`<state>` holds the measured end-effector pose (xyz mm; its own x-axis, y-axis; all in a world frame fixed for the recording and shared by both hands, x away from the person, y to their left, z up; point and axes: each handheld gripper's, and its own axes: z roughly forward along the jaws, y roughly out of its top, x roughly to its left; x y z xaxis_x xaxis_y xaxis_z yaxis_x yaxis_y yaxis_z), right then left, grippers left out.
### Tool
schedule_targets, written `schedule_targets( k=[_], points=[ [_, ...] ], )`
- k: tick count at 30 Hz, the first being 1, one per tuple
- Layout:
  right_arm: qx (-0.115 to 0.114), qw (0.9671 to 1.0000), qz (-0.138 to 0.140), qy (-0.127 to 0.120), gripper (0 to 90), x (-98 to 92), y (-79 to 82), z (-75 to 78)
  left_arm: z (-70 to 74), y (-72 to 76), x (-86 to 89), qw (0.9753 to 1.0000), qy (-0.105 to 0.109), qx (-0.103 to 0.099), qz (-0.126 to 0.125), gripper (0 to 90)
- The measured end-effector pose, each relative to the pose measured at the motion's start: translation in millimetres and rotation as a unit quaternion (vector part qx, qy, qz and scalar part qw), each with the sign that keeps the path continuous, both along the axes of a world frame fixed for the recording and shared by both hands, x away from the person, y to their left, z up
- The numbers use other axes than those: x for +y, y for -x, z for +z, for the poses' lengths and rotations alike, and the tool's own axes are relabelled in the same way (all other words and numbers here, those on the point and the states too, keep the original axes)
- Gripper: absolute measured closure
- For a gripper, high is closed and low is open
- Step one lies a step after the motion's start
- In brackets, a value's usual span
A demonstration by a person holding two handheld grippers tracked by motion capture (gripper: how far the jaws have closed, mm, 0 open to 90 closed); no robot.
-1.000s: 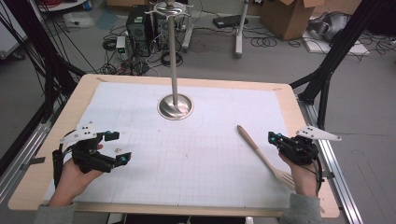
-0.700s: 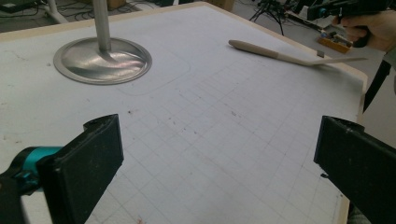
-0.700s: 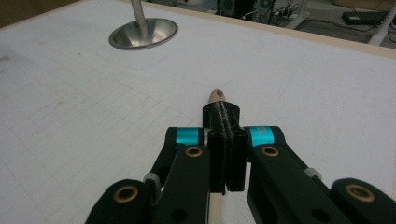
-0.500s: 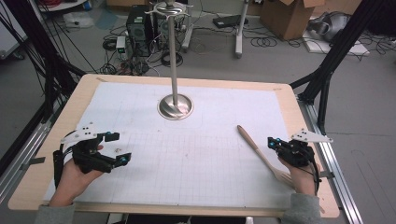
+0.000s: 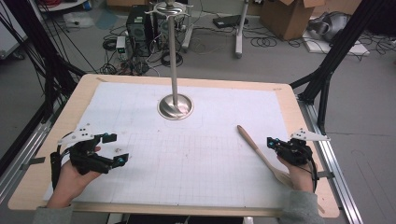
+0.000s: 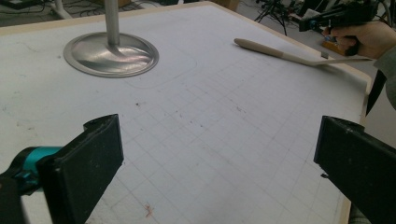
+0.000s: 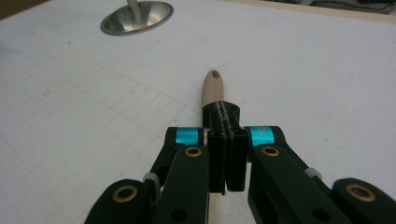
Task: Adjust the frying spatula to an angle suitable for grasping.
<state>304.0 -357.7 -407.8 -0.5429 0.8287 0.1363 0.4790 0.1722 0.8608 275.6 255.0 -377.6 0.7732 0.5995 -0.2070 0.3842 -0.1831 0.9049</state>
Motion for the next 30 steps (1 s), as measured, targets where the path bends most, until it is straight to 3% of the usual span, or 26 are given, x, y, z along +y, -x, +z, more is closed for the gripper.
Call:
schedule_targets(
  k=[5, 12, 19, 24, 30],
  points=[
    [0.011, 0.9998, -0.011, -0.012, 89.9, -5.8, 0.0, -6.1, 0.8, -0.6, -1.9, 1.0, 0.0, -0.001, -0.001, 1.8],
    [0.023, 0.9995, -0.021, -0.002, 89.5, -4.3, 3.1, -13.6, 2.1, -2.1, -4.7, 1.0, 0.0, -0.003, -0.007, 1.8],
    [0.015, 0.9997, -0.01, 0.017, 86.5, -0.2, 7.4, -21.4, 3.3, -3.9, -7.7, 0.9999, 0.0, -0.004, -0.011, 1.9],
    [-0.007, 0.9996, 0.001, 0.027, 74.5, 1.8, 10.9, -25.7, 2.7, -7.3, -8.8, 0.9999, 0.0, -0.003, -0.015, 1.8],
    [0.013, 0.9996, 0.011, 0.022, 50.4, 1.2, 7.7, -31.5, 1.7, -9.0, -11.5, 0.9998, -0.001, -0.002, -0.02, 1.8]
  ],
)
